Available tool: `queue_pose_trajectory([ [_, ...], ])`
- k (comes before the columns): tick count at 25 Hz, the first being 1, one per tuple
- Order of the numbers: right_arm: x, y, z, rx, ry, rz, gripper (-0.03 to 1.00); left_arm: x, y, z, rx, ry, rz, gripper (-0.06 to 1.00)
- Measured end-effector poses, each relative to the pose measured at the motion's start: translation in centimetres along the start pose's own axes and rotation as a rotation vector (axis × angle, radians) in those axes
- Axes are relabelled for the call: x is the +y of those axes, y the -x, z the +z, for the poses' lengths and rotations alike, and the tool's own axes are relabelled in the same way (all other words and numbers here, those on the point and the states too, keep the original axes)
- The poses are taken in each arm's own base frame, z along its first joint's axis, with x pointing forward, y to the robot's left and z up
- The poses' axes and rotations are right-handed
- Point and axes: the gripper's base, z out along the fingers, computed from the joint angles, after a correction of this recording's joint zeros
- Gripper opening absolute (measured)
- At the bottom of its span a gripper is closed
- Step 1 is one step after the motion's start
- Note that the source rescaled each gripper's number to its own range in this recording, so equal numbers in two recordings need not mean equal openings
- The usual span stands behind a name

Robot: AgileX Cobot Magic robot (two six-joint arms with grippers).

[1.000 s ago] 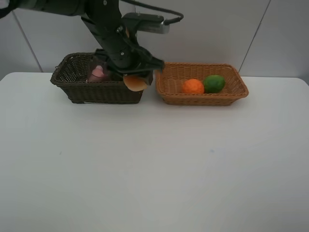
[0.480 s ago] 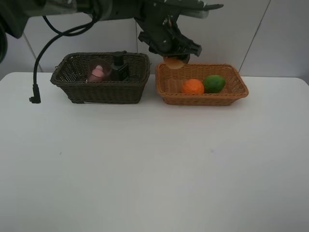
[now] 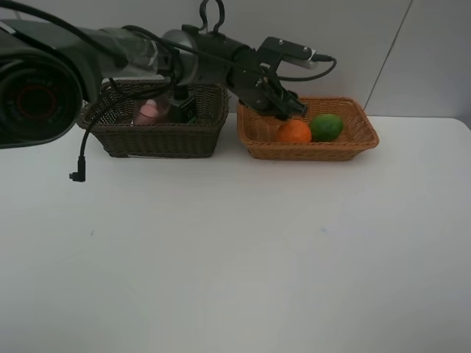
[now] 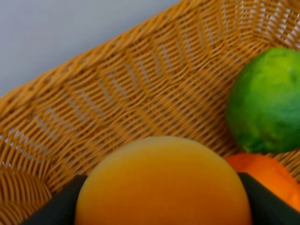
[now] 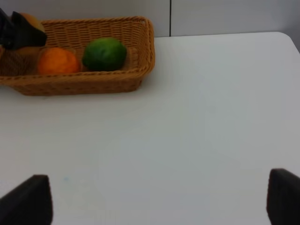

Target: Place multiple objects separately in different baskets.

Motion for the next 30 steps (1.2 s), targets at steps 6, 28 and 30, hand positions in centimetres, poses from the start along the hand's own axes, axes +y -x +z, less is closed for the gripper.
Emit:
queue_pose_trajectory([
  [6,0.0,0.0,0.0,0.000,0.000,0.000,0.97,0.7,-0.1,0.1,0.004,0.010,-0.008,0.75],
  [28,0.0,0.0,0.0,0.000,0.000,0.000,0.97,0.9,0.3,-1.9,0.119,0.027,-0.019,1.00],
  [30,0.0,0.0,0.0,0.000,0.000,0.000,0.97,0.7,1.1,-3.8,0.166,0.033,-0.019,1.00],
])
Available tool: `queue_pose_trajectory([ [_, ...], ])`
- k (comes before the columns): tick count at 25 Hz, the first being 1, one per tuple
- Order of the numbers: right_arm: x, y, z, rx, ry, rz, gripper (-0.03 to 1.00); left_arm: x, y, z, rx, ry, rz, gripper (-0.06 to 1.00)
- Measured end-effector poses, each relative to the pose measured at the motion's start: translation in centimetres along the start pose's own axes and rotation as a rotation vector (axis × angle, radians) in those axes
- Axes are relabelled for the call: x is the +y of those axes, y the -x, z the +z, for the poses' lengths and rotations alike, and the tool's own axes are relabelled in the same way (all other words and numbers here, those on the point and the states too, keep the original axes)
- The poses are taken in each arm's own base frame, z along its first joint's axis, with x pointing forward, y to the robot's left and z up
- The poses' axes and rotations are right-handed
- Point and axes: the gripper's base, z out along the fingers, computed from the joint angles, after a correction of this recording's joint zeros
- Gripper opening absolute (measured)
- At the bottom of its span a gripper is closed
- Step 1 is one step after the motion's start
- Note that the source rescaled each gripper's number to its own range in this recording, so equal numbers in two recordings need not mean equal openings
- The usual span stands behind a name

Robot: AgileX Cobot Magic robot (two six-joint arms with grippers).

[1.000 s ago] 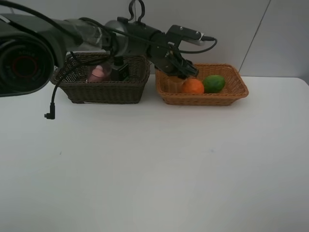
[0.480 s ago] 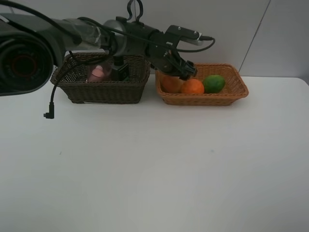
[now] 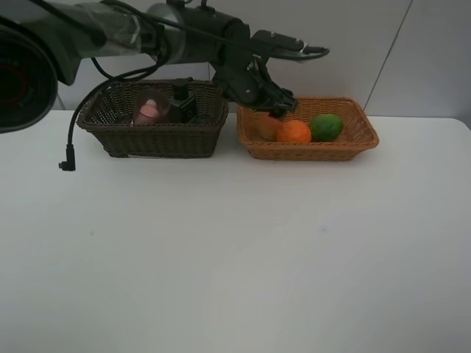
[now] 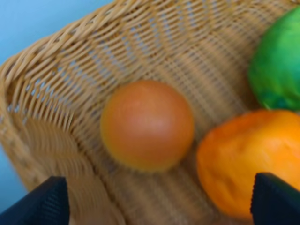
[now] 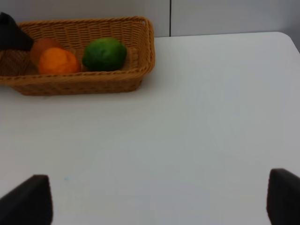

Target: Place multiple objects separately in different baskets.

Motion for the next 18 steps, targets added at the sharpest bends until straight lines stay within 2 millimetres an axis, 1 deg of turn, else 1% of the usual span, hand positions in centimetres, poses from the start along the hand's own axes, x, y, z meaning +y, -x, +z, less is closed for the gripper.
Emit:
queue_pose_trajectory([
  [5,0.0,0.0,0.0,0.000,0.000,0.000,0.97,0.4,0.2,-5.2,0.179,0.031,-0.007,1.00],
  [8,0.0,0.0,0.0,0.000,0.000,0.000,0.97,1.6,0.3,-8.6,0.244,0.056,-0.030,1.00],
  [12,0.0,0.0,0.0,0.000,0.000,0.000,0.97,5.3,-0.6,-12.9,0.261,0.100,-0.102,1.00],
  [13,0.0,0.0,0.0,0.000,0.000,0.000,0.97,6.5,-1.3,-13.7,0.271,0.116,-0.128,1.00],
  [16,0.0,0.0,0.0,0.000,0.000,0.000,0.97,10.1,-4.1,-17.0,0.279,0.162,-0.210,1.00],
  [17,0.0,0.0,0.0,0.000,0.000,0.000,0.97,11.3,-5.3,-18.3,0.284,0.183,-0.239,1.00],
  [18,0.0,0.0,0.0,0.000,0.000,0.000,0.97,11.3,-5.3,-18.3,0.284,0.183,-0.239,1.00],
])
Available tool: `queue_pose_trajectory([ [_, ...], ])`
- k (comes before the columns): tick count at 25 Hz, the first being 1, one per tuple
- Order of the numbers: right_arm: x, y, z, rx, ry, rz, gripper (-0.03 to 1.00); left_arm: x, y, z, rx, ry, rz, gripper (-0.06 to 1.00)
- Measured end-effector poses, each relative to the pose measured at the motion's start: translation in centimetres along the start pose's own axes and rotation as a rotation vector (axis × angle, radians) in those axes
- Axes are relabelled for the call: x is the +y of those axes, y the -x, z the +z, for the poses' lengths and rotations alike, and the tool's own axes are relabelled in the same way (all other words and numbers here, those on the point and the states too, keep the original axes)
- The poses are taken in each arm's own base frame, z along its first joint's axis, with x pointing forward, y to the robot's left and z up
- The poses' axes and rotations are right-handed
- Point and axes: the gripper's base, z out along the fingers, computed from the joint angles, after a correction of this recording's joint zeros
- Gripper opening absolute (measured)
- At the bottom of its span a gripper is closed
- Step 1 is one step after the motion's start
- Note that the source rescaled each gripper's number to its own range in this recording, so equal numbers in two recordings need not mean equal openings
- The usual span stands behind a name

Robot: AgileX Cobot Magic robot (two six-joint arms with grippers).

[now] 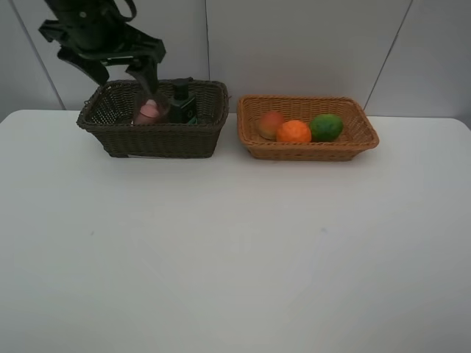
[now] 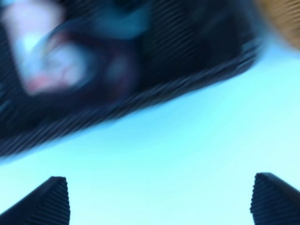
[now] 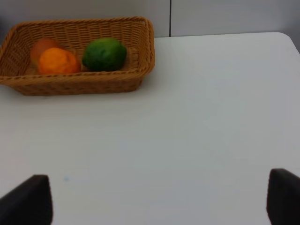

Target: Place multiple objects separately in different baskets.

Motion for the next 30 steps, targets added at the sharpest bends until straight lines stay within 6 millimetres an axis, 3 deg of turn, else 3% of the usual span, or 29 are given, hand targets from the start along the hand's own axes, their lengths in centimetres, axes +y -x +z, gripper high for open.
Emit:
queue_pose_trajectory([
  [5,0.0,0.0,0.0,0.000,0.000,0.000,0.97,6.8,-7.1,-4.5,-0.040,0.075,-0.172,1.00],
  [6,0.0,0.0,0.0,0.000,0.000,0.000,0.97,8.2,-10.2,-6.9,-0.084,0.101,-0.228,1.00],
  [8,0.0,0.0,0.0,0.000,0.000,0.000,0.97,8.7,-13.3,-9.3,-0.152,0.124,-0.267,1.00],
  [12,0.0,0.0,0.0,0.000,0.000,0.000,0.97,8.4,-18.6,-13.0,-0.297,0.151,-0.300,1.00],
  [19,0.0,0.0,0.0,0.000,0.000,0.000,0.97,6.6,-27.4,-16.1,-0.392,0.160,-0.327,1.00],
  [22,0.0,0.0,0.0,0.000,0.000,0.000,0.97,5.8,-31.1,-16.1,-0.394,0.160,-0.340,1.00],
  [23,0.0,0.0,0.0,0.000,0.000,0.000,0.97,5.8,-31.1,-16.1,-0.394,0.160,-0.340,1.00],
  [25,0.0,0.0,0.0,0.000,0.000,0.000,0.97,5.1,-34.0,-15.8,-0.440,0.148,-0.347,1.00],
  [30,0.0,0.0,0.0,0.000,0.000,0.000,0.97,4.3,-36.7,-14.9,-0.586,0.139,-0.293,1.00],
])
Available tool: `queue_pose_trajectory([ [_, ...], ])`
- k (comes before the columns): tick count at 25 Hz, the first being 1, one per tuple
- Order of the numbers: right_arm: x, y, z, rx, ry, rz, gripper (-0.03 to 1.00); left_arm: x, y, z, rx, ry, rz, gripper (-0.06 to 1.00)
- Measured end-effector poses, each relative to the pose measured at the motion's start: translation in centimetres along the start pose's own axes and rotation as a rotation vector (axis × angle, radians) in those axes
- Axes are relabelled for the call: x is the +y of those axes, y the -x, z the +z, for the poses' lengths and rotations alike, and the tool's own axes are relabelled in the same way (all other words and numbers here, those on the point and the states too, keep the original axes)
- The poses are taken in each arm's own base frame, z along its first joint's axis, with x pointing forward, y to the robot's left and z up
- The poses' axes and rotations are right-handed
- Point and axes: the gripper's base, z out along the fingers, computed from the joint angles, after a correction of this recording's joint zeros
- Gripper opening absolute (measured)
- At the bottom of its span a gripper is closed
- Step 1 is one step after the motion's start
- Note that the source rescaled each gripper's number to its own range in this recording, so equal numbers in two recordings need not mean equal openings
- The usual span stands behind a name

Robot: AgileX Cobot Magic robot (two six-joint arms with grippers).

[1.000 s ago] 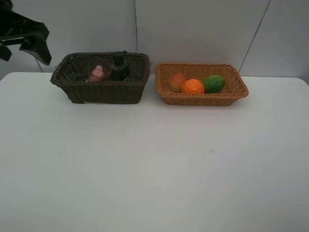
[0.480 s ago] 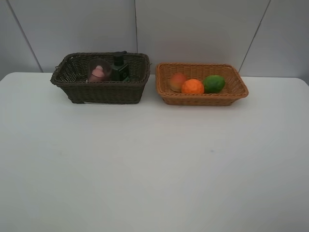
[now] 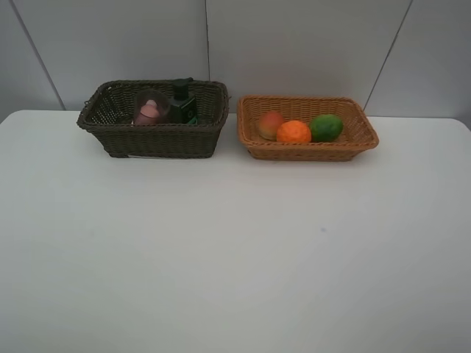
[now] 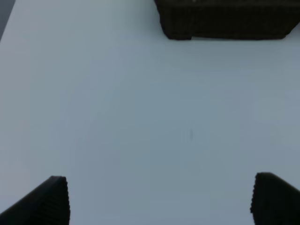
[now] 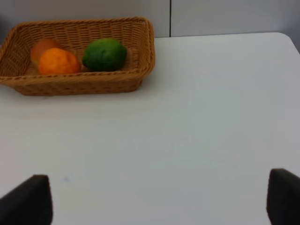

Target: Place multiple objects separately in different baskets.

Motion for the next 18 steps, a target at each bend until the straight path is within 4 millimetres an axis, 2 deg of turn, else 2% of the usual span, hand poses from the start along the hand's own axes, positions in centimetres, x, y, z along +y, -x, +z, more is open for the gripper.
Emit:
queue_pose_trajectory([
  [3,0.0,0.0,0.0,0.000,0.000,0.000,0.97,-0.1,-1.0,0.7,-0.060,-0.014,0.062,1.00],
  [6,0.0,0.0,0.0,0.000,0.000,0.000,0.97,-0.2,-1.7,1.8,-0.032,-0.017,0.078,1.00],
  [18,0.0,0.0,0.0,0.000,0.000,0.000,0.97,-0.8,-1.8,1.9,-0.026,-0.082,0.059,1.00],
])
